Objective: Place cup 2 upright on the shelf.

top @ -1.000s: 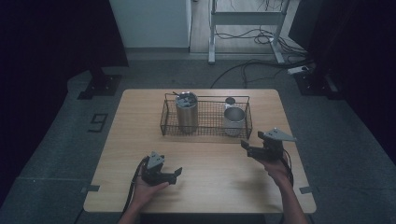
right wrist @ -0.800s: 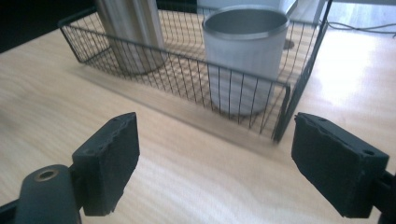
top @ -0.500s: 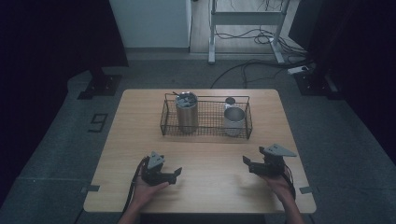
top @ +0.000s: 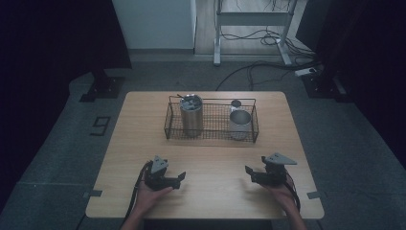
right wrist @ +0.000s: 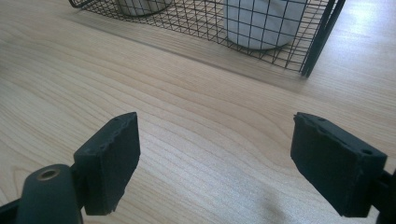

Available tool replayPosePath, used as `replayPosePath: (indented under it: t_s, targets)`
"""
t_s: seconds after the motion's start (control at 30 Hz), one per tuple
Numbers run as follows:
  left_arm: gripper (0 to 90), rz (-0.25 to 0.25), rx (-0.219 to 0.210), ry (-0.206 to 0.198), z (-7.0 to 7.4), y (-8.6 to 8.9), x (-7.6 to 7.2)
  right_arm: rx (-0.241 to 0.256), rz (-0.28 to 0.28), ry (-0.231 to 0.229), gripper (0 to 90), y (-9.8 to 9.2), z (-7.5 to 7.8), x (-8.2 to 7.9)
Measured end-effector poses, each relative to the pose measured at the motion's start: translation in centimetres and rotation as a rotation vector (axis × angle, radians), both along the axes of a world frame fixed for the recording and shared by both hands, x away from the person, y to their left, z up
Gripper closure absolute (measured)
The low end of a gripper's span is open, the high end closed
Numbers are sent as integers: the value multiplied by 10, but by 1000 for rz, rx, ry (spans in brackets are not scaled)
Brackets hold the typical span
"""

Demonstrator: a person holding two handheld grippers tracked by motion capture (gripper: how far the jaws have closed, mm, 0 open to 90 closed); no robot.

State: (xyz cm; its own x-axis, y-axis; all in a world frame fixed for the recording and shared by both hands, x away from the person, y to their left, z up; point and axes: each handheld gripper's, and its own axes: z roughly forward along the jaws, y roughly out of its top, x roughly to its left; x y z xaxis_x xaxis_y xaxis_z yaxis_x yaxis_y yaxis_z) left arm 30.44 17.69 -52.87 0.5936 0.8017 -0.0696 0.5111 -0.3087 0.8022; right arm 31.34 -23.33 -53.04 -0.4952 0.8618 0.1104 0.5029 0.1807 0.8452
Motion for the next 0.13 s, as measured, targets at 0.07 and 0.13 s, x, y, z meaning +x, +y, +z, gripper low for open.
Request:
replayPosePath:
  t_s: [0.07, 0.13]
  targets:
    - [76, -1, 1, 0, 0, 0, 0, 1, -1, -3, 156, 0, 0, 0]
    - [76, -1, 1, -1, 0, 0, 0, 0, -4, -3, 155, -1, 0, 0]
